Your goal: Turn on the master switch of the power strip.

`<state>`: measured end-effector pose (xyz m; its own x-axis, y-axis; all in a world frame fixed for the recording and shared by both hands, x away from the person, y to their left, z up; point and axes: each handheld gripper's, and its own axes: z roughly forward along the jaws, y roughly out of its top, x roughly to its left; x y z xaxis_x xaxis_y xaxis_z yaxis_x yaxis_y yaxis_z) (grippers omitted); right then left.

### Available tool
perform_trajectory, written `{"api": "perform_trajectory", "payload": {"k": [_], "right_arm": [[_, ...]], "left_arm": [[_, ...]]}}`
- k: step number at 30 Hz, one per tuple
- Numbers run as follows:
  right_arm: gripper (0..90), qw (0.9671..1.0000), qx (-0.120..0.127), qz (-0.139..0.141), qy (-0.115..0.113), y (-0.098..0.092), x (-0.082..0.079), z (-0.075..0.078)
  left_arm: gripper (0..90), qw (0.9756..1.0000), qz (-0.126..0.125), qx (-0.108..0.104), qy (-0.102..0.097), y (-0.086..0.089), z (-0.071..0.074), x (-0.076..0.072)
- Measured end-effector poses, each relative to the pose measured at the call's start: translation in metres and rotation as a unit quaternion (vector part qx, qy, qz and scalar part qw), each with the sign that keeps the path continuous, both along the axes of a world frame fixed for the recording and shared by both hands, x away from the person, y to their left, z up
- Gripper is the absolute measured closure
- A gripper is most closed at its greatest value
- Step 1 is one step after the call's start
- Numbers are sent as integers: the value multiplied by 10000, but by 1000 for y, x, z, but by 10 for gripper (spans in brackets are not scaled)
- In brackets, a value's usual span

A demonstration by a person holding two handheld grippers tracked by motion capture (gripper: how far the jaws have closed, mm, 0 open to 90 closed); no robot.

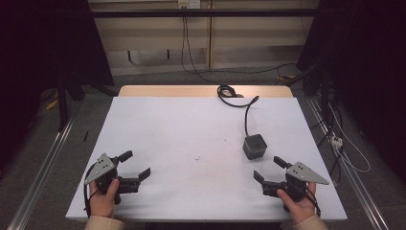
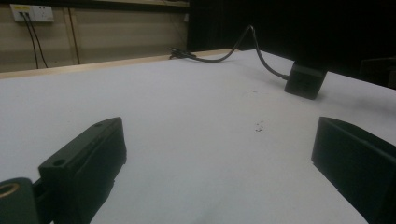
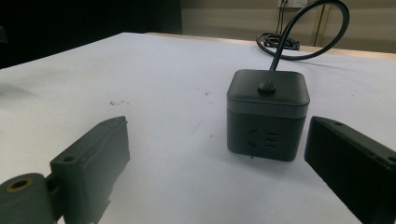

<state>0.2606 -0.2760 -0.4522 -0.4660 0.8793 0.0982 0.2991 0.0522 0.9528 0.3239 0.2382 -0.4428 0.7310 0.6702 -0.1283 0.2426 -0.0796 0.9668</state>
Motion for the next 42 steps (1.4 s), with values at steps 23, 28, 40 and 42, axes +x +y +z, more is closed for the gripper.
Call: {"api": "perform_trajectory", "payload": {"k": [23, 28, 40, 42], "right_arm": [[68, 9998, -165, -79, 12, -1, 10, 2], [77, 9998, -115, -148, 26, -3, 13, 4], [118, 9997, -122, -223, 67, -7, 25, 6], [125, 9997, -105, -220, 72, -7, 25, 7]], "left_arm": [[27, 9999, -88, -30, -48, -1, 0, 0], [27, 9999, -89, -29, -60, -2, 1, 0], [27, 9999, -96, 9, -43, -3, 1, 0], [27, 9999, -98, -4, -50, -3, 0, 0]]}}
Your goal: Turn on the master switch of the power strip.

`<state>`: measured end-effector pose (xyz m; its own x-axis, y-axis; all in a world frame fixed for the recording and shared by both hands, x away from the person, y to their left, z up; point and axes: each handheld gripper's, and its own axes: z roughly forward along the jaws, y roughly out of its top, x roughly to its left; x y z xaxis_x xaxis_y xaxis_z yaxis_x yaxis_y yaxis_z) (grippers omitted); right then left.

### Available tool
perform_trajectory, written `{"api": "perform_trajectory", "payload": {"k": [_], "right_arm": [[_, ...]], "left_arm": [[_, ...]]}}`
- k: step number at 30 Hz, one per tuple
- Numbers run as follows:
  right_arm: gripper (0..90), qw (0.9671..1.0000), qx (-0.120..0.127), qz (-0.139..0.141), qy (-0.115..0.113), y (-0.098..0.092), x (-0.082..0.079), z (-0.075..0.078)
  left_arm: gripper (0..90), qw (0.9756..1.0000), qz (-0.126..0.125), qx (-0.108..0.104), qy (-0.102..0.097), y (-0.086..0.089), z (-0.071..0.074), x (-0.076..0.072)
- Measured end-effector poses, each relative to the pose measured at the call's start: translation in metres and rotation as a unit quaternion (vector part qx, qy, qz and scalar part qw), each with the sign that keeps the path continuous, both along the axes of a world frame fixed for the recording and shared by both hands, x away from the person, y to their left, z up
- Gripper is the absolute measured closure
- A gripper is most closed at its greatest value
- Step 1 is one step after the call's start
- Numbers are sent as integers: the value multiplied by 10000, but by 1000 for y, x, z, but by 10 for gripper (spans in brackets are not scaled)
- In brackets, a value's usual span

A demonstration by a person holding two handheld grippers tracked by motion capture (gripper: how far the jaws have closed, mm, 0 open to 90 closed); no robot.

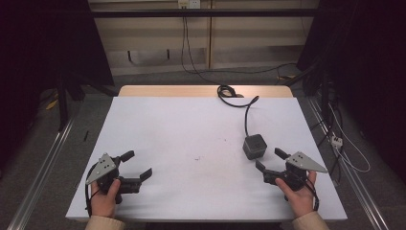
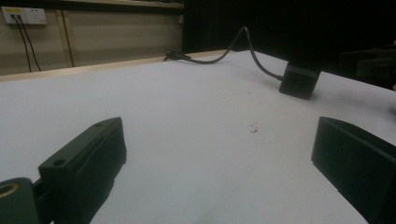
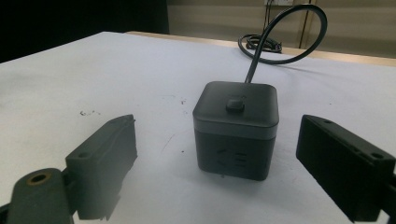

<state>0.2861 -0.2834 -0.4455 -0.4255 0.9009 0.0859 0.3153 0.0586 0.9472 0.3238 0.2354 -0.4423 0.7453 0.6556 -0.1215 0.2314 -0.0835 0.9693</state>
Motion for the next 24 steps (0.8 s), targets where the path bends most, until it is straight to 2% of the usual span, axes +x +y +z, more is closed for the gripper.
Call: {"api": "perform_trajectory", "payload": {"k": [15, 24], "right_arm": [[179, 9999, 103, -91, 76, -4, 12, 2], [259, 9998, 131, -132, 59, -6, 16, 4]], "left_arm": [[27, 10000, -24, 1, -12, 0, 0, 0], [27, 10000, -29, -23, -35, -1, 0, 0]]}}
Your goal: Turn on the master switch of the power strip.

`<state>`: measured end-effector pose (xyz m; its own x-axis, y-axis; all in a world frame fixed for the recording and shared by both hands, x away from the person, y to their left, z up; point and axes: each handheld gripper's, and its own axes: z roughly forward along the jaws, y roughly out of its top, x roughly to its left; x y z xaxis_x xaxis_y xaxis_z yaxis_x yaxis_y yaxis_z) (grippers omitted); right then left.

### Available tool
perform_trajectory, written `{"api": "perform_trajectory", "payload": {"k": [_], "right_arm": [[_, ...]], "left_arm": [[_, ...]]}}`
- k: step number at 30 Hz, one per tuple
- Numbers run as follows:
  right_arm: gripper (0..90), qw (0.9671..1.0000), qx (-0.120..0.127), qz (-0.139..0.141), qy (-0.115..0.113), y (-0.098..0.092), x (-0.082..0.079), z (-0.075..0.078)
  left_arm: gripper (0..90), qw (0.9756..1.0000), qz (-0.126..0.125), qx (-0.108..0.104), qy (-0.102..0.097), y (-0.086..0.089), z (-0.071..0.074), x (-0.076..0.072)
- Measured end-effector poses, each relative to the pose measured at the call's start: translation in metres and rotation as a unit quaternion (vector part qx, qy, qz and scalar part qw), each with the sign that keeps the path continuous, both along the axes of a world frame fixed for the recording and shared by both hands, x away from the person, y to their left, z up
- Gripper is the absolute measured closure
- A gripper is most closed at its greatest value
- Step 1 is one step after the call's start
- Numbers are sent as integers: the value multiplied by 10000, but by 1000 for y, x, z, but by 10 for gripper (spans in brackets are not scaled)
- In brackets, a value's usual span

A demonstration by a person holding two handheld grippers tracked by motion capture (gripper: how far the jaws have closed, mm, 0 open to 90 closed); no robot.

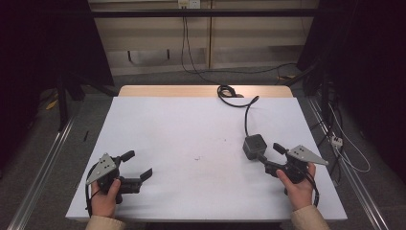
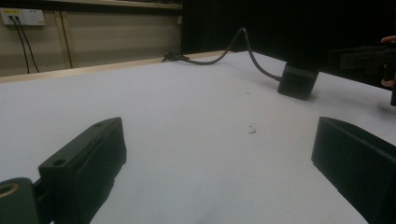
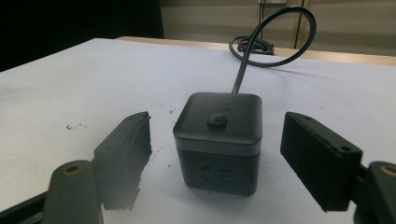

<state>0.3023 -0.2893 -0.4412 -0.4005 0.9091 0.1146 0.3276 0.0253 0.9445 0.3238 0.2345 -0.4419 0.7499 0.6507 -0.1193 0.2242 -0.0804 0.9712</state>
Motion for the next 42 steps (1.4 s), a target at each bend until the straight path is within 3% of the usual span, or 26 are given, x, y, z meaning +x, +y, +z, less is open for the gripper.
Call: {"api": "perform_trajectory", "payload": {"k": [10, 17, 29, 42], "right_arm": [[338, 10000, 48, -45, 36, -3, 4, 2], [464, 10000, 8, -41, 48, -6, 7, 5], [580, 9999, -80, -70, 83, -8, 13, 5], [663, 9999, -85, -84, 102, -7, 18, 6]], "left_arm": [[27, 10000, 1, -3, -6, 0, 0, 0], [27, 10000, 0, 12, 7, -1, 0, -1], [28, 10000, -34, 40, 14, -2, 0, 0], [27, 10000, -58, 26, 8, -3, 0, 0]]}}
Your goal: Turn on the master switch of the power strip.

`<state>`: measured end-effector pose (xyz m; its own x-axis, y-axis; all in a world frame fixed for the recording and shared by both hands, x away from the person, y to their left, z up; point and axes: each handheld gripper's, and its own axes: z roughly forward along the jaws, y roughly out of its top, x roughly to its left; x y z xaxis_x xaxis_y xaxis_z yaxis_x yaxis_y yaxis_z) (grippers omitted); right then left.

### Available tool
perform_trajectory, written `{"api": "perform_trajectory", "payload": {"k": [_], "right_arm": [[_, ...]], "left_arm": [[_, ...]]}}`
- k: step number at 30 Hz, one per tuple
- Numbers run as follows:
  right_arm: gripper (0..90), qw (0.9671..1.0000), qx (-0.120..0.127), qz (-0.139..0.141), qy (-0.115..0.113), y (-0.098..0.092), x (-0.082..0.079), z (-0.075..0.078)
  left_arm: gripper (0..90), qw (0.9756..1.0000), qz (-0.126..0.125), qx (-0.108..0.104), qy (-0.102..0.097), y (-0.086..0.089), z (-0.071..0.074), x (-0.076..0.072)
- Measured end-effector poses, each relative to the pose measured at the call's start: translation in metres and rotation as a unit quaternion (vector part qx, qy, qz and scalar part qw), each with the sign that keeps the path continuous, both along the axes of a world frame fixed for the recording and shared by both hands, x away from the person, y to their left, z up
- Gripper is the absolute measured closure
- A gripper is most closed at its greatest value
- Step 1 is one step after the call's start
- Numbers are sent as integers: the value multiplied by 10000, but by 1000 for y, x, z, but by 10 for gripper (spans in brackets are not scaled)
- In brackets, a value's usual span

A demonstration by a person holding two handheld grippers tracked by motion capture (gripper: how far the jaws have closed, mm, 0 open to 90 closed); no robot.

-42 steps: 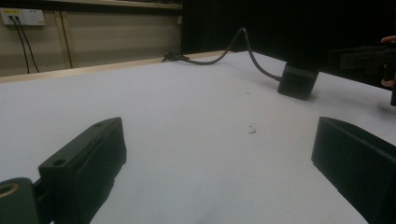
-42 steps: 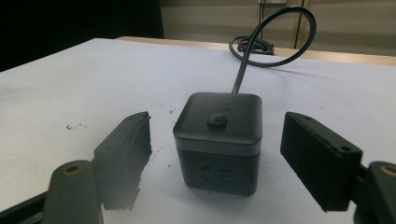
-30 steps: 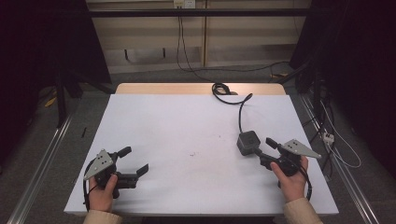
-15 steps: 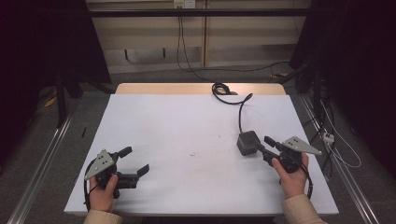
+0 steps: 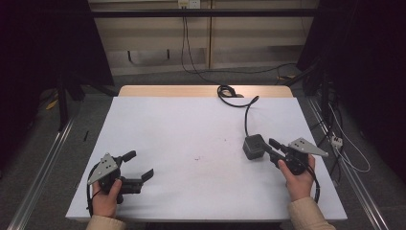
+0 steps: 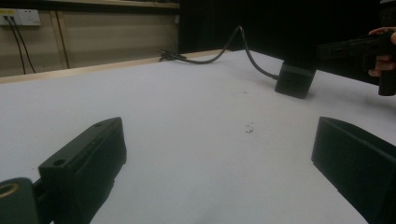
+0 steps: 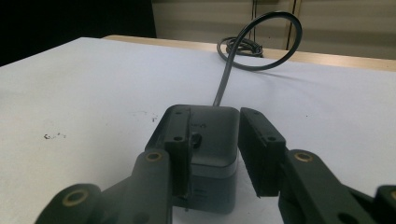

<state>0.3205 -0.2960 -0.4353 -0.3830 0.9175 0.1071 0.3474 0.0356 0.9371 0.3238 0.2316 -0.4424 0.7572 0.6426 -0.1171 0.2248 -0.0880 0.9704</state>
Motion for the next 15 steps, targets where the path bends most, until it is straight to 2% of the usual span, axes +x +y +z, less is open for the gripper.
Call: {"api": "perform_trajectory", "payload": {"k": [15], "right_arm": [[742, 10000, -28, 36, 22, 3, 6, 2]], "left_arm": [[28, 10000, -9, -7, -1, 0, 0, 0]]}}
